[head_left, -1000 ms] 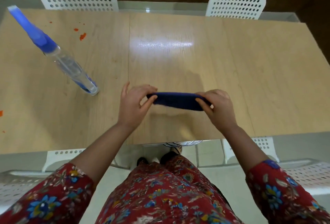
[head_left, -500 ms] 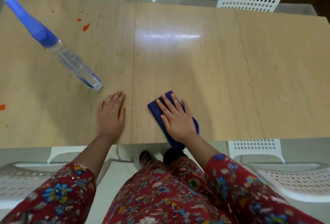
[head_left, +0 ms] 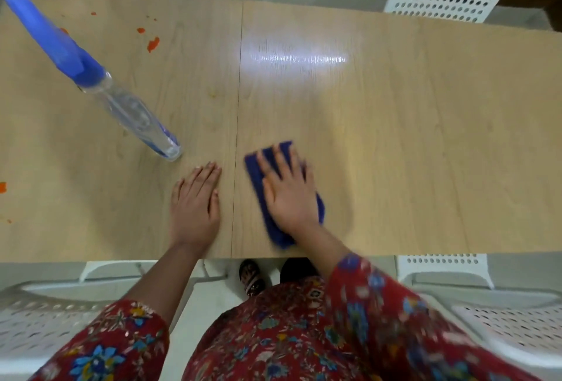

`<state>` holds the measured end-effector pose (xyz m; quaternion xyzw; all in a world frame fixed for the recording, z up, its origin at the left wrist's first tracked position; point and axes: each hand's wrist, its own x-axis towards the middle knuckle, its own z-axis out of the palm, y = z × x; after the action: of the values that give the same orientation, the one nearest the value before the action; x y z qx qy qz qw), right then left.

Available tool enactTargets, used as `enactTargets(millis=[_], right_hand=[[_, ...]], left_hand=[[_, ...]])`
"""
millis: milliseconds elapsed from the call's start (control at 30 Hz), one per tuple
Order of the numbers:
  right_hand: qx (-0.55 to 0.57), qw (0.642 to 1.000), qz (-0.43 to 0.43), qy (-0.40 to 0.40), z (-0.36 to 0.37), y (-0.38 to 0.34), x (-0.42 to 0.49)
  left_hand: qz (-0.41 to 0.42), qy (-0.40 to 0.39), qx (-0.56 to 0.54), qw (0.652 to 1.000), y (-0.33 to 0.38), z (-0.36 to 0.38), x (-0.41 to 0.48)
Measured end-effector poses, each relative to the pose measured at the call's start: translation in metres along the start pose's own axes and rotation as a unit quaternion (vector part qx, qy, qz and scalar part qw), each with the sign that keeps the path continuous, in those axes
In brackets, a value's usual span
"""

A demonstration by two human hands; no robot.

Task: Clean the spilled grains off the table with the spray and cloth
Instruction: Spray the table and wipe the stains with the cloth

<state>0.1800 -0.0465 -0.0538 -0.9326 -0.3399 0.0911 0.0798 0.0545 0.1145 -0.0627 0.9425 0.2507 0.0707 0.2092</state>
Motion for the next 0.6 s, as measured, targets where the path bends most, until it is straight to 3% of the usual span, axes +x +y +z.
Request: enactTargets(millis=[67, 100, 200, 300, 367, 433, 533, 600], right_hand=[[0.002, 0.999, -0.052, -0.011, 0.001, 0.016, -0.044], [-0.002, 0.999, -0.035, -0.008, 0.0, 0.036, -0.057], [-0.034, 0.991, 0.13, 0.024, -0.013, 0.099, -0.051], [-0.024, 0.967, 0.246, 0.065, -0.022, 0.107, -0.001], [-0.015, 0.972, 0.224, 0.071, -0.019, 0.072, 0.035], [0.001, 0.988, 0.145, 0.051, -0.007, 0.014, 0.049], [0.005, 1.0, 0.004, 0.03, 0.014, -0.061, 0.004], [-0.002, 0.999, -0.034, 0.025, 0.018, -0.047, -0.031]], left_hand=[[-0.002, -0.003, -0.001, 1.0, 0.0, 0.001, 0.0], [-0.003, -0.003, 0.0, 1.0, -0.001, 0.001, -0.001], [-0.002, 0.007, -0.001, 1.0, 0.0, 0.0, -0.001], [-0.001, 0.014, -0.002, 1.0, 0.001, 0.001, 0.001], [0.002, 0.015, -0.006, 1.0, 0.0, 0.001, 0.002], [0.008, 0.015, -0.006, 1.0, -0.002, 0.002, 0.001], [0.014, 0.017, -0.013, 1.0, -0.006, 0.003, 0.001], [0.013, 0.017, -0.015, 1.0, -0.006, 0.003, 0.001]])
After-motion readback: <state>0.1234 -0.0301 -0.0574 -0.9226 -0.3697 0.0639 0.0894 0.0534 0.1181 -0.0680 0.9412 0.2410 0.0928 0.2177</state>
